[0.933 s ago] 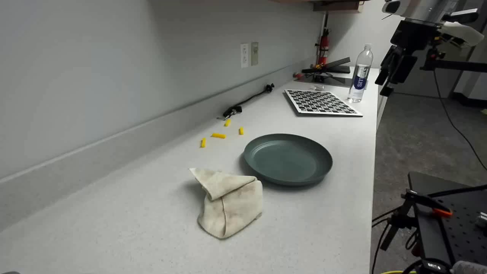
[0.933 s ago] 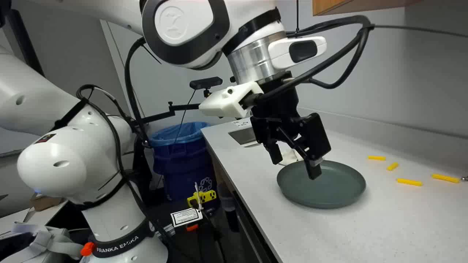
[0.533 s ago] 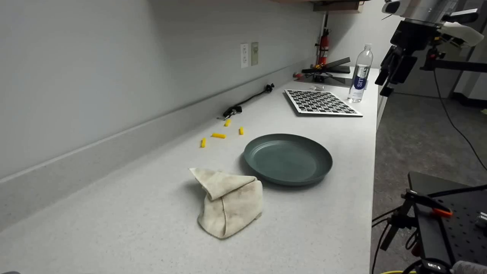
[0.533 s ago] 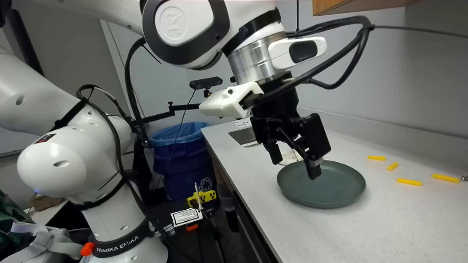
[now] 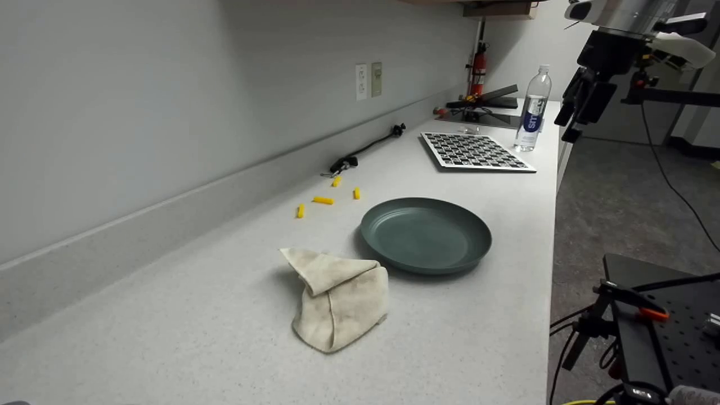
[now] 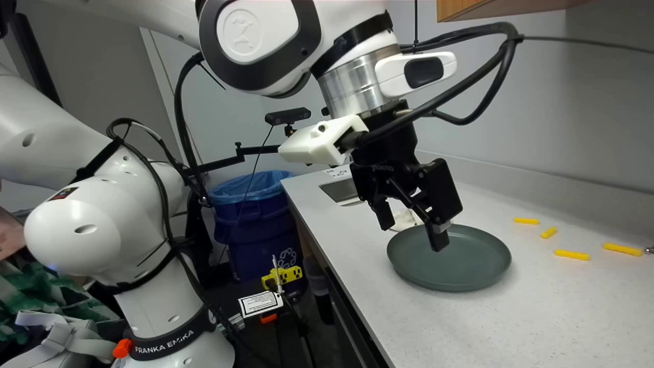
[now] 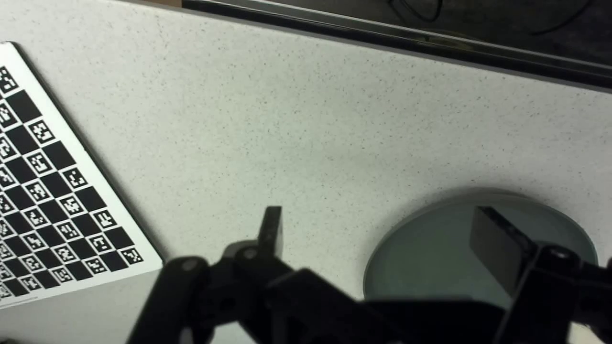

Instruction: Use the towel to wipe the plate

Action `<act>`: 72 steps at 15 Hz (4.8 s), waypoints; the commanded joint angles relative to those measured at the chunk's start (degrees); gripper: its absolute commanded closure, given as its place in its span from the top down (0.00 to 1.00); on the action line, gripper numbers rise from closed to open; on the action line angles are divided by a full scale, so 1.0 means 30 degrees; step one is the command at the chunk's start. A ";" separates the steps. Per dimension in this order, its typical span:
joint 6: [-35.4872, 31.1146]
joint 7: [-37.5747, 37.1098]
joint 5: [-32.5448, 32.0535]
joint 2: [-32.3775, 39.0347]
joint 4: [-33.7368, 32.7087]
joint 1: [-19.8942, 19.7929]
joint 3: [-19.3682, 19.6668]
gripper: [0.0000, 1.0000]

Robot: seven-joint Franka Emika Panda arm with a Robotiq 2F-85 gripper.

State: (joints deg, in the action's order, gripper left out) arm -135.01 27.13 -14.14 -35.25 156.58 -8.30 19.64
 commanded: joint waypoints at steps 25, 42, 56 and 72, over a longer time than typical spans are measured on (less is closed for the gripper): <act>0.0578 0.0162 0.0243 0.0061 -0.0020 -0.0219 -0.0356 1.00; 0.0906 0.0295 -0.0016 0.0109 -0.0128 -0.0296 -0.0461 1.00; 0.0774 -0.0863 0.0780 0.1050 0.0117 0.0892 -0.2090 1.00; -0.2085 -0.0285 0.5249 0.4839 -0.2695 0.7065 -0.5408 1.00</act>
State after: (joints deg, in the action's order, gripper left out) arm -139.21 24.41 -3.11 -25.16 153.00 8.80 4.37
